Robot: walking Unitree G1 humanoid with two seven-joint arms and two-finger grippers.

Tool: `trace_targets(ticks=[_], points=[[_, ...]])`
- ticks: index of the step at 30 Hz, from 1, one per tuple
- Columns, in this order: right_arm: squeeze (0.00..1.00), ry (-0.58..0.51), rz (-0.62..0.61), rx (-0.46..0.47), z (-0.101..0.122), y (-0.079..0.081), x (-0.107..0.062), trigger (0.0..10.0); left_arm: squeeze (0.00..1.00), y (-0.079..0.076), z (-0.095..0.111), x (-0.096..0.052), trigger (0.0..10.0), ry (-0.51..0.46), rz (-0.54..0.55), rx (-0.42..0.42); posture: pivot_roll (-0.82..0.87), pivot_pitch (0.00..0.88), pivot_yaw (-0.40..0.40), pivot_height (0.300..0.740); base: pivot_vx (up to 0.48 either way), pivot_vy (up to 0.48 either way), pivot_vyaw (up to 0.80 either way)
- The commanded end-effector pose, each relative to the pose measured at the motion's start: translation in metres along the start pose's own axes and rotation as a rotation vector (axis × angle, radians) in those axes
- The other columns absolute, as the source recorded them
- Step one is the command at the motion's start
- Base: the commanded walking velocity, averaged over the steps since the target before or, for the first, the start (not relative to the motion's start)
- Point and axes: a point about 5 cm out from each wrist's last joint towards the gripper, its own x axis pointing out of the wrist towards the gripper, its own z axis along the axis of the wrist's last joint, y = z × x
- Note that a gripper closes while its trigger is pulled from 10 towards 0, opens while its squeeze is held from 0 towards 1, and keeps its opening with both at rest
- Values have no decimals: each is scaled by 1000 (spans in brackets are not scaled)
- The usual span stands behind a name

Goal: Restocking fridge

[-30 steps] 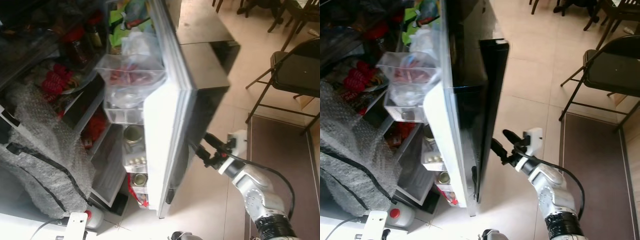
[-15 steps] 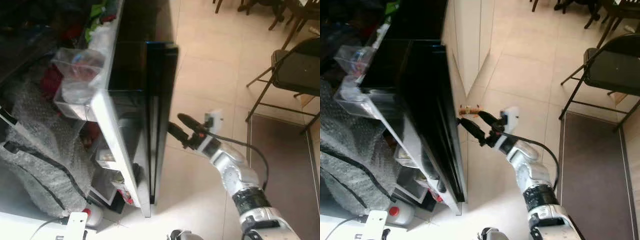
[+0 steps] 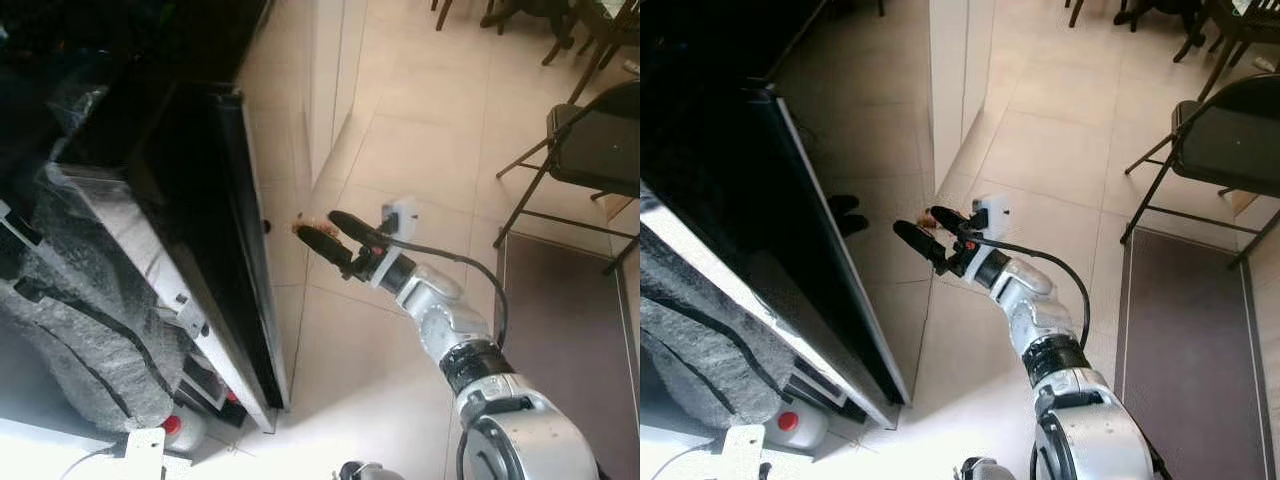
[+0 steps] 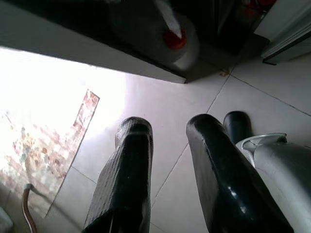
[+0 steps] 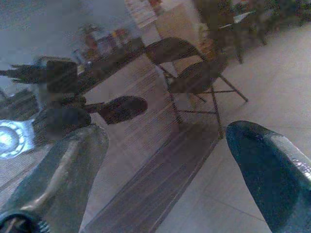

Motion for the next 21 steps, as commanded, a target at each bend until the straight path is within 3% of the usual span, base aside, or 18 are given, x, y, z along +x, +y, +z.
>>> trace_targets(ticks=[1,8,14,21], points=[[0,16,15,-13,1,0,3,10000,0,1,-16,-4,10000,68,28,-37,-21,157,-28,740,0,0,0],[0,15,20,-20,10,0,13,10000,0,0,-15,-3,10000,66,36,-39,-7,159,-30,740,0,0,0],[0,23,49,-35,19,5,26,10000,0,11,-13,-3,10000,26,45,-27,5,158,-28,740,0,0,0],[0,12,92,-40,31,19,48,10000,0,8,-17,-4,10000,35,23,-22,6,163,-31,740,0,0,0]])
